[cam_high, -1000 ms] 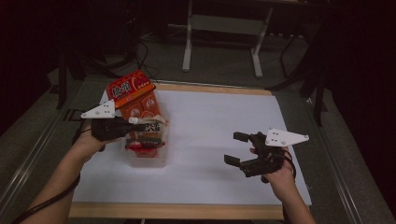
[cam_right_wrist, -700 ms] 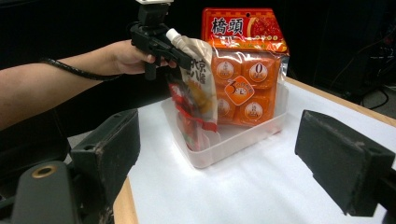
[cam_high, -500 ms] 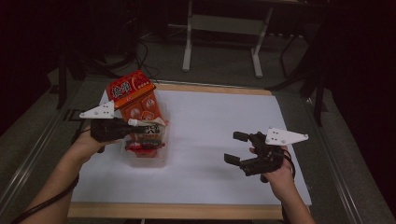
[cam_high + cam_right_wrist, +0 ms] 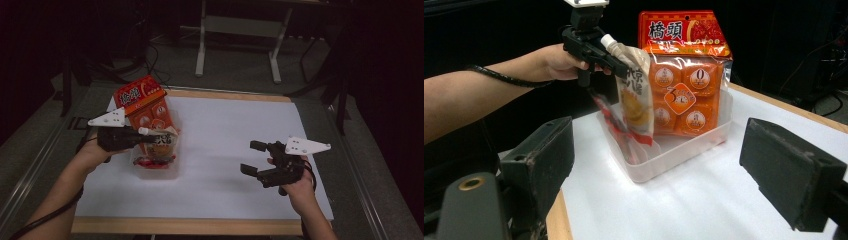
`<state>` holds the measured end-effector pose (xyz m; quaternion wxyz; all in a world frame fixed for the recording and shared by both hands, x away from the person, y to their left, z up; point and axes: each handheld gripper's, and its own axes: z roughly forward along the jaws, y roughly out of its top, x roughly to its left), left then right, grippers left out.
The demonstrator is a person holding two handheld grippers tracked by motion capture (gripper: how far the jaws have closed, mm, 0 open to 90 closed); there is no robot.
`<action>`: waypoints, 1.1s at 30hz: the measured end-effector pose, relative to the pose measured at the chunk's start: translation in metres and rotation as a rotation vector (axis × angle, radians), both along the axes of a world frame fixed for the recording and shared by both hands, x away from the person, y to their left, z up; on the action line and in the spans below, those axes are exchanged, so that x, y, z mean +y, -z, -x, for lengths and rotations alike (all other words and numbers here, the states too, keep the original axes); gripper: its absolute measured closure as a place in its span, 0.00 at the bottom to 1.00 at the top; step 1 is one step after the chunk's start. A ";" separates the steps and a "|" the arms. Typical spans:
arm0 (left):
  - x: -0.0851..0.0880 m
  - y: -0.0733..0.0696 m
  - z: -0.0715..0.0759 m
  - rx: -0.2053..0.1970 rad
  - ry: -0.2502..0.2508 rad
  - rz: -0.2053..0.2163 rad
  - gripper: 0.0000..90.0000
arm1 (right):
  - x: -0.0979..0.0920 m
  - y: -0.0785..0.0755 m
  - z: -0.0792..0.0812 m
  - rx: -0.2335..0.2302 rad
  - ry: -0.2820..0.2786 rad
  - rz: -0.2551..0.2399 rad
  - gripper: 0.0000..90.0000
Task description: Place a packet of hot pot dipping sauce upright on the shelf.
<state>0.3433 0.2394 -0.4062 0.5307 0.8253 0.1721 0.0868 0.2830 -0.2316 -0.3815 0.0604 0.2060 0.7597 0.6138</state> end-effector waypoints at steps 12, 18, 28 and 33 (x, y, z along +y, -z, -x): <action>-0.008 0.002 -0.005 -0.060 -0.035 -0.028 1.00 | 0.000 0.002 0.000 0.003 -0.004 0.002 0.16; -0.013 0.005 -0.008 -0.067 -0.039 -0.055 1.00 | -0.001 0.002 0.000 0.004 -0.003 -0.001 0.16; -0.006 0.016 -0.007 -0.057 -0.050 -0.024 1.00 | -0.001 0.002 0.001 0.005 -0.007 -0.002 0.16; -0.003 0.026 -0.005 -0.038 -0.049 -0.001 1.00 | 0.000 0.002 0.001 0.006 -0.010 0.003 0.16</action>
